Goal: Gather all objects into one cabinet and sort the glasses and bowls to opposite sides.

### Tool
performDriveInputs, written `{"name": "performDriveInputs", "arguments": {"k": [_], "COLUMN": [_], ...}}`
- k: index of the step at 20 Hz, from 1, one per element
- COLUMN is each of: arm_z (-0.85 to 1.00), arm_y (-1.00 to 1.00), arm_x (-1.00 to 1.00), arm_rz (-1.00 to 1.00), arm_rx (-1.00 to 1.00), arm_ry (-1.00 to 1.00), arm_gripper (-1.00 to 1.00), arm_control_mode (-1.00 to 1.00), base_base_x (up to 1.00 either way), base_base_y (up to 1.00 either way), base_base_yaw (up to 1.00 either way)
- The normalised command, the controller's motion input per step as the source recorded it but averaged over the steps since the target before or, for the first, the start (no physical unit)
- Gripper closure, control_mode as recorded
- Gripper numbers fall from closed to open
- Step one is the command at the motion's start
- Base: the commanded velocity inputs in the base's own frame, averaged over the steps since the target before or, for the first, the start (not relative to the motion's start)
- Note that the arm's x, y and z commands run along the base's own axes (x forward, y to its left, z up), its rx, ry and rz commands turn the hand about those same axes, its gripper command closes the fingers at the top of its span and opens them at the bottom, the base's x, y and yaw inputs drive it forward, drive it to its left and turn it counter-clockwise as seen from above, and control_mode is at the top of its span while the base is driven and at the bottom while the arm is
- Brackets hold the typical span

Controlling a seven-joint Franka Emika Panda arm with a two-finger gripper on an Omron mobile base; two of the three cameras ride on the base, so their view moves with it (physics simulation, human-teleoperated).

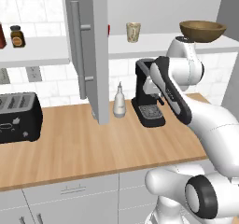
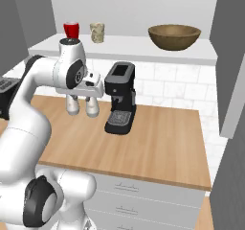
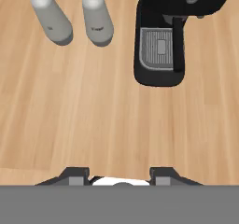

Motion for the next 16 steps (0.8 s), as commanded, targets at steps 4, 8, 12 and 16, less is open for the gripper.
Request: {"name": "performDriveInputs", "arguments": {"k": [4,8,12,16], "arm_z": [-0.05,-0.04,0.25,0.44], "arm_y": [0.00,0.00,0.00,0.00], "arm_x": [-0.05,-0.57,-0.95,-0.96], "arm_rz": [0.00,0.00,0.03,0.03], "arm_rx": [0.01,0.05,0.00,0.00], "arm_ry": [0.00,-0.11,-0.39,-0.50], "arm_gripper": [-1.00,-1.00,-1.00,-1.00], "arm_control_mode": [-1.00,-1.00,-1.00,-1.00], "base_base_x": [0.00,0.00,0.00,0.00], "base_base_y": [0.00,0.00,0.00,0.00], "base_base_yaw": [0.00,0.00,0.00,0.00]}}
